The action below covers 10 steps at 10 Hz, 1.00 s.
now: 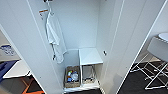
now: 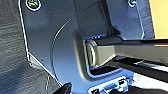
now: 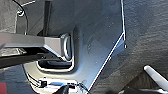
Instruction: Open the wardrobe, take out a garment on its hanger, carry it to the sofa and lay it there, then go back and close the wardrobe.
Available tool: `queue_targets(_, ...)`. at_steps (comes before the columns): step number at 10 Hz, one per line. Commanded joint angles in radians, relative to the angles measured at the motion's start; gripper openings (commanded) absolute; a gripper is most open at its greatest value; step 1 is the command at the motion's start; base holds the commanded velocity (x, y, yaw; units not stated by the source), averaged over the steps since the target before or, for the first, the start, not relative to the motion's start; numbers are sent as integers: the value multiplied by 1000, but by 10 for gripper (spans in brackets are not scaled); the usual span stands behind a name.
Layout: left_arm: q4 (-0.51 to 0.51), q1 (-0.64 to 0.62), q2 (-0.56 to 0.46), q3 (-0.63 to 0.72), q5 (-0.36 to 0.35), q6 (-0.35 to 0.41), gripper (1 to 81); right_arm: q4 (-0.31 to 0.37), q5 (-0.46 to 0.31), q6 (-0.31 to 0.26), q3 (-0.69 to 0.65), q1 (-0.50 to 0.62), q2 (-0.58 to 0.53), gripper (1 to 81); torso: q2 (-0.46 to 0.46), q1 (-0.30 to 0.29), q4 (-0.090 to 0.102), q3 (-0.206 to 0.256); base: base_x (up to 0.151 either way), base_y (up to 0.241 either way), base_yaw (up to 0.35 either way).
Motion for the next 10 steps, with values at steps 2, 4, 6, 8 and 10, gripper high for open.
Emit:
queue_targets(2, 0, -23, -3, 4, 67, 1, 811, -9, -62, -2, 0, 10, -8, 811, 0, 0, 0, 0, 0, 0, 205)
queue_targets(4, 3, -23, -2, 4, 67, 1, 811, -9, -62, -2, 0, 12, -8, 811, 0, 0, 0, 0, 0, 0, 164)
queue_targets(6, 3, -23, -2, 4, 67, 1, 811, -9, -62, -2, 0, 10, -8, 811, 0, 0, 0, 0, 0, 0, 171)
queue_targets(8, 3, -23, -2, 4, 69, 1, 811, -9, -62, -2, 0, 10, -8, 811, 0, 0, 0, 0, 0, 0, 91)
queue_targets(10, 6, -23, -1, 4, 69, 1, 811, -9, -62, -2, 0, 10, -8, 811, 0, 0, 0, 0, -83, 0, 0)
